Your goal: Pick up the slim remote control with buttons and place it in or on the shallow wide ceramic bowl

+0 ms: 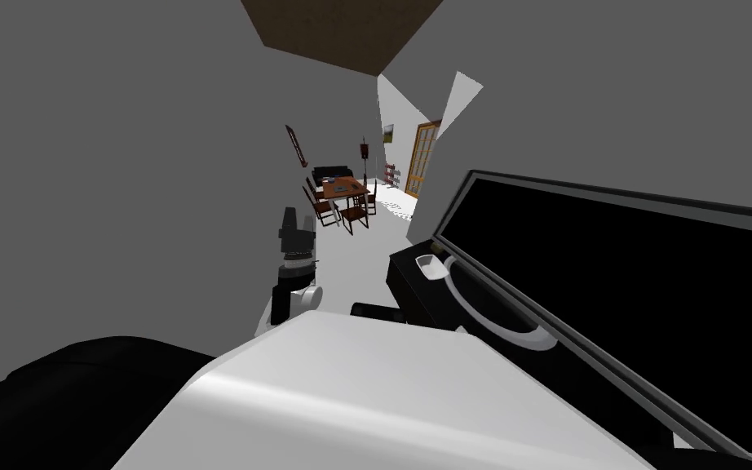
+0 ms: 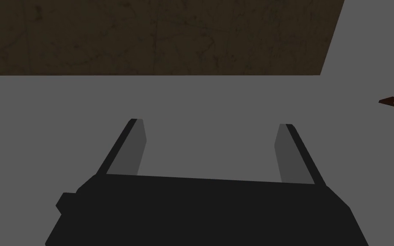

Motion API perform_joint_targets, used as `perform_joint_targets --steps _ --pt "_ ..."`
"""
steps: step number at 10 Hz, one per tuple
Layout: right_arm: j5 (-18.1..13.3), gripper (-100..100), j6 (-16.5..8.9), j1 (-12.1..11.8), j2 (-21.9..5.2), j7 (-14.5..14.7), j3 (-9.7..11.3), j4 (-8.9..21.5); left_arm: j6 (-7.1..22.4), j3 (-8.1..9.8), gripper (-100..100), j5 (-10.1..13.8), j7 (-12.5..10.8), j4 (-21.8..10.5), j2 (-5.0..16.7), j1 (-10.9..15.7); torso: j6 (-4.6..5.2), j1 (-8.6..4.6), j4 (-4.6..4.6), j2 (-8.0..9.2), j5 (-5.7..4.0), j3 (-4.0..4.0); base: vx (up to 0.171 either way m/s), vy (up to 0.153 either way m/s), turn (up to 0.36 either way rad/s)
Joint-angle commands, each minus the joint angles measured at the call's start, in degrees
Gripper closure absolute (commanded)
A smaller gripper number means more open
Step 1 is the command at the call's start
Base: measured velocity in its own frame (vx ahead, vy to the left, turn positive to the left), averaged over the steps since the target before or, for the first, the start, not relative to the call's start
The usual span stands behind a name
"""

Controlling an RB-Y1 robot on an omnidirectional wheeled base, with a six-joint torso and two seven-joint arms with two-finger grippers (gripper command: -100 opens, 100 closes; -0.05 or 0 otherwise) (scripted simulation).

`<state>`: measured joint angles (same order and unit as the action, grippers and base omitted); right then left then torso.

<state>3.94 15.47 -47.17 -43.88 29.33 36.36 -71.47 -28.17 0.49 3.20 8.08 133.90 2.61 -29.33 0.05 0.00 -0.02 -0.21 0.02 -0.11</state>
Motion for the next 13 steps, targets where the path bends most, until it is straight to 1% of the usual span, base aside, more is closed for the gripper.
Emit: perform_joint_targets --steps 1,2,3,4,5,7,8,10,11,13 --pt "0.3 -100 0.0 0.4 -0.5 0.8 0.8 2.5 0.0 0.00 0 0.0 0.0 0.0 0.0 0.0 0.00 0.00 0.00 0.00 0.00 0.00 0.029 -0.023 0.212" --pt "0.3 -100 0.0 0.4 -0.5 0.8 0.8 2.5 0.0 0.01 0 0.0 0.0 0.0 0.0 0.0 0.07 0.01 -0.01 0.01 -0.01 -0.01 0.000 0.000 0.000" --pt "0.9 -100 -0.8 0.7 -1.9 2.1 2.3 4.7 0.0 0.01 0 0.0 0.0 0.0 0.0 0.0 0.09 0.09 0.00 0.06 0.00 0.03 0.034 -0.014 0.337" --pt "0.9 -100 -0.8 0.7 -1.9 2.1 2.3 5.0 0.0 0.00 0 0.0 0.0 0.0 0.0 0.0 0.00 0.02 -0.01 -0.03 0.01 -0.02 0.042 -0.036 0.222" --pt "1.5 -100 -1.7 1.0 -3.2 3.4 3.6 6.7 0.0 0.01 0 0.0 0.0 0.0 0.0 0.0 0.07 -0.03 -0.02 -0.06 -0.02 -0.05 0.004 -0.019 0.326" --pt "1.5 -100 -1.7 1.0 -3.2 3.4 3.6 7.3 0.0 0.01 0 0.0 0.0 0.0 0.0 0.0 0.08 -0.05 -0.02 -0.06 -0.03 -0.04 0.024 -0.020 0.081" --pt "2.2 -100 -2.5 1.5 -4.4 4.6 5.0 9.4 0.0 0.01 0 0.0 0.0 0.0 0.0 0.0 0.10 0.09 -0.01 0.01 0.00 0.00 0.014 -0.009 0.232" --pt "3.3 -100 -4.0 2.8 -6.4 6.8 7.5 13.0 0.0 0.01 0 0.0 0.0 0.0 0.0 0.0 0.00 -0.12 -0.02 -0.07 -0.02 -0.04 0.036 -0.062 0.460" --pt "3.3 -100 -4.0 2.8 -6.4 6.8 7.5 13.0 0.0 0.01 0 0.0 0.0 0.0 0.0 0.0 -0.01 -0.19 -0.02 -0.11 -0.04 -0.07 0.033 -0.059 0.246" --pt "4.3 -100 -5.3 4.4 -7.6 8.6 9.7 15.7 0.0 0.01 0 0.0 0.0 0.0 0.0 0.0 0.04 -0.10 -0.02 -0.08 -0.03 -0.05 0.018 -0.053 0.356"
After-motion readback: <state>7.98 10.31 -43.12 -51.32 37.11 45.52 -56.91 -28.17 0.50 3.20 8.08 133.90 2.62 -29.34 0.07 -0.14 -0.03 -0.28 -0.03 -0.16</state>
